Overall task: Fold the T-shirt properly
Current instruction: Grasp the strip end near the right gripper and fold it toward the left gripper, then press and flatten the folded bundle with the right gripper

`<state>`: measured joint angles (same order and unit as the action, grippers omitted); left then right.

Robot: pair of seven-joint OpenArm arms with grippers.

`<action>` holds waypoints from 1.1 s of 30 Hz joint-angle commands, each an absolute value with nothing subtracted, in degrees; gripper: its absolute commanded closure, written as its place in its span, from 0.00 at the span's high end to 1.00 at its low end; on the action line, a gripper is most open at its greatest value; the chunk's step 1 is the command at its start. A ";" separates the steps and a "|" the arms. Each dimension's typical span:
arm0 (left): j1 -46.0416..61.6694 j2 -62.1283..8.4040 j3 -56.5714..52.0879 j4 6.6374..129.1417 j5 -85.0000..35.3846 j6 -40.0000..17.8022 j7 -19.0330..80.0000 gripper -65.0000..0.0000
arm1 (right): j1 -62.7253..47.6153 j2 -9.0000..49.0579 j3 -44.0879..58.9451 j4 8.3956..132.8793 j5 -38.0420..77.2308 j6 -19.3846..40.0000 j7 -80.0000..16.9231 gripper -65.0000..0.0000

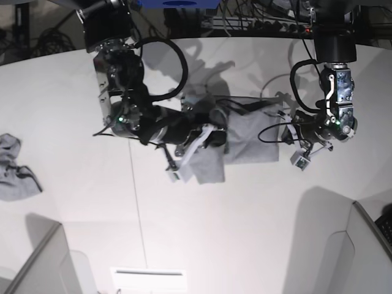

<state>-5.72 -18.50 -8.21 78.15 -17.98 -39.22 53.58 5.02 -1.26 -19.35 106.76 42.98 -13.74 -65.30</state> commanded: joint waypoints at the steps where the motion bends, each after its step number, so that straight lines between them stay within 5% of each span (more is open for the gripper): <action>1: -6.37 -19.12 -8.48 78.99 -17.71 -39.43 53.76 0.00 | 6.55 -2.33 -20.18 107.74 43.82 -13.67 -64.13 0.00; 24: -1.01 -21.32 -8.66 86.11 -17.89 -39.52 56.22 0.00 | 13.58 -4.44 -37.41 91.03 43.56 -13.58 -46.90 0.00; 33: 4.18 -22.20 -19.91 90.51 -18.33 -39.78 56.40 0.00 | 17.45 -7.08 -40.40 83.38 43.47 -13.67 -44.00 0.00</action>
<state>4.36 -21.37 -19.57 89.43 -17.74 -39.46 57.10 16.12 -6.20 -40.53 82.41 42.98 -14.15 -44.80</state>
